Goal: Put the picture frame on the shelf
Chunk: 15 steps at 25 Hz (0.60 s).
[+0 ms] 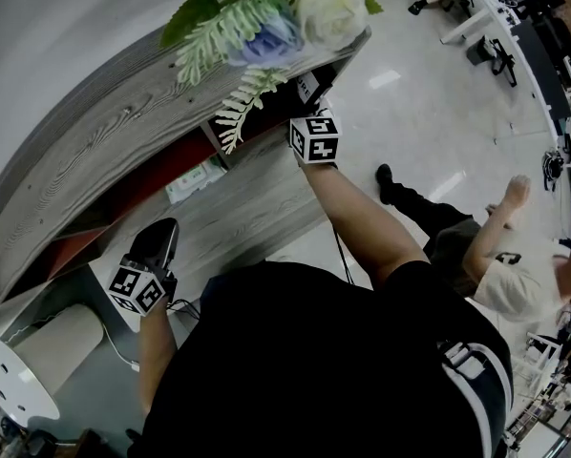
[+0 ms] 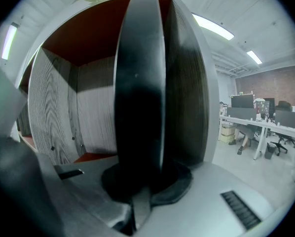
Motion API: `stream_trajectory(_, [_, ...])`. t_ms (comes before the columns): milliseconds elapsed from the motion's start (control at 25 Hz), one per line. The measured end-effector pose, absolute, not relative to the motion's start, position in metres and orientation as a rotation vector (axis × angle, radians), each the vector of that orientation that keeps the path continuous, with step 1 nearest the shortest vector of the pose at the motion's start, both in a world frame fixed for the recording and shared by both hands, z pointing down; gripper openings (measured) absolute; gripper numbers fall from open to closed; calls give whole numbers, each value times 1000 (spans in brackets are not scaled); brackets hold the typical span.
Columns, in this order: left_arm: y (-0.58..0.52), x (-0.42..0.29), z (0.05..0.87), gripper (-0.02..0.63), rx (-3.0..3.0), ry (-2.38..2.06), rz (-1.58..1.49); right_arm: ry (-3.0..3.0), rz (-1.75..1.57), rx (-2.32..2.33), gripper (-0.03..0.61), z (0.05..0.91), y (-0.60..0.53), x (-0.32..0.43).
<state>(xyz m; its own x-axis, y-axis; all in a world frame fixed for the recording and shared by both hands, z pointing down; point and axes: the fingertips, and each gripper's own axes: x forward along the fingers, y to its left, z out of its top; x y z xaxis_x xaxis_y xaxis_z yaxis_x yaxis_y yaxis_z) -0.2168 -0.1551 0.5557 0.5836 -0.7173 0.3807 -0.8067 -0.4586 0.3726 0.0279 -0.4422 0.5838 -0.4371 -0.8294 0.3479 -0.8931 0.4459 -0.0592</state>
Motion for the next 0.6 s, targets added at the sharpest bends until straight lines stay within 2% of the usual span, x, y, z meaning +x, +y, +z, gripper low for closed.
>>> stream_trajectory(600, [-153,-214,555,21,2303,-1199,220,-2430,333,1488,25,580,-439,30])
